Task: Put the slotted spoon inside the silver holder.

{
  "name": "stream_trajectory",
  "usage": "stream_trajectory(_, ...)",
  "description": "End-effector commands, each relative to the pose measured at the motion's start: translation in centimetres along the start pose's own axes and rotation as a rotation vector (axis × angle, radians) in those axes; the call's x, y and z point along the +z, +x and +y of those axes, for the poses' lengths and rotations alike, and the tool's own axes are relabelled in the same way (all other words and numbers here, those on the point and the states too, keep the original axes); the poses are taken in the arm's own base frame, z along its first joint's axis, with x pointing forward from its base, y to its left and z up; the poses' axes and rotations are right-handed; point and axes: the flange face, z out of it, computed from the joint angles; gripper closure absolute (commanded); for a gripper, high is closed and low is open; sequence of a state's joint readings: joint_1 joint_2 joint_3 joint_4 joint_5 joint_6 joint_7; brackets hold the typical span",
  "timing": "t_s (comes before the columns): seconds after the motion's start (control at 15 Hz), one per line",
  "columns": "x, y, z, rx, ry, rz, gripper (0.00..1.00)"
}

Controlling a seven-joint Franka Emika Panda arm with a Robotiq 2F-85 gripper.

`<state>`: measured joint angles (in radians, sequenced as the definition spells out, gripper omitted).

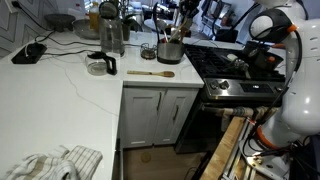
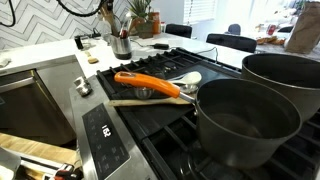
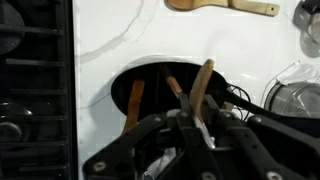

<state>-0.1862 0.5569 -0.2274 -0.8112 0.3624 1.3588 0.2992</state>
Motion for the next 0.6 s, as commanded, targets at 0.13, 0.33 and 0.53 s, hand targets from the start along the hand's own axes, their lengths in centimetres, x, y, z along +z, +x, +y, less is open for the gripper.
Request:
stream_trajectory(0.13, 0.8, -0.7, -0.7, -0.043, -0.022, -0.068, 0.32)
stream_trajectory(0.33, 0.3, -2.4, -1.7, -0.132, -0.031, -0.097, 0.10)
stream_trajectory(0.53, -0.3, -4.3, -2.3, -0.254, -0.028, -0.144, 0.00)
